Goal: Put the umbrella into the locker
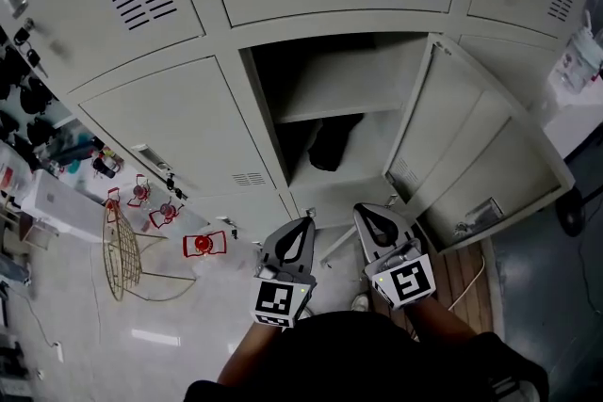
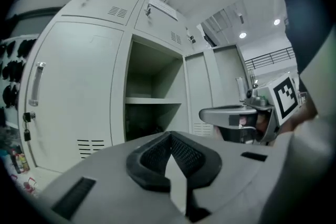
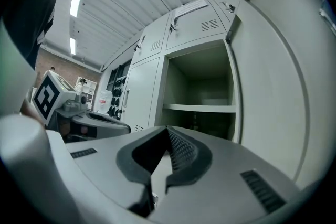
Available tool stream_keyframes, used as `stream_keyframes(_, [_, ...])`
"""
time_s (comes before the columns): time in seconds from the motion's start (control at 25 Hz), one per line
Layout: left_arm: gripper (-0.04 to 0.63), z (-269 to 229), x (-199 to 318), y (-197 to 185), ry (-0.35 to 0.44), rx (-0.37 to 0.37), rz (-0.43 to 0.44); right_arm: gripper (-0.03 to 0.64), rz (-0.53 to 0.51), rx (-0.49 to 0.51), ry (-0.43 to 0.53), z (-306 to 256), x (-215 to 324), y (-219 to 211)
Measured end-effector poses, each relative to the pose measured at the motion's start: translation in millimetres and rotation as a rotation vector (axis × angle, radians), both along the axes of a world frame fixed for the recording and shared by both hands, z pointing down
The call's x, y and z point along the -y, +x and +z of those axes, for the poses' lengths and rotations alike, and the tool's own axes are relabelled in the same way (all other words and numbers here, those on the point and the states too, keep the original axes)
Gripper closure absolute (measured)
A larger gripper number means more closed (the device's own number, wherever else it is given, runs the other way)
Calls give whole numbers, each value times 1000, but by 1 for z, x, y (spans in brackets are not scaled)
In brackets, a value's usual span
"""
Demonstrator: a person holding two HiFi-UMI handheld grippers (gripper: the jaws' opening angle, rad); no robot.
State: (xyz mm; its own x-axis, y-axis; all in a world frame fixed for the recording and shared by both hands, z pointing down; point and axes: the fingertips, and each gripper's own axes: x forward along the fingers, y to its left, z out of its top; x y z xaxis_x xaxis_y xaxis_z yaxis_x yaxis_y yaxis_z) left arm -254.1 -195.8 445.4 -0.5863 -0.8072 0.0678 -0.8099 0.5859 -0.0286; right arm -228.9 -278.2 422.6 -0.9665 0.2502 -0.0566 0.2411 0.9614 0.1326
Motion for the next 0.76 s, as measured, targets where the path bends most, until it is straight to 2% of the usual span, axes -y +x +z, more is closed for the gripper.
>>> stream_keyframes(0.12, [600, -9, -10, -1, 42, 18, -43, 618, -6, 13, -4, -4, -4, -3])
stream_keyframes(0.2, [600, -11, -12, -2, 41, 11, -49, 618, -10, 20, -9, -6, -7, -4])
stream_keyframes(0.76, [600, -3, -11, -6, 32, -22, -9, 618, -21, 14, -20, -3, -16, -10])
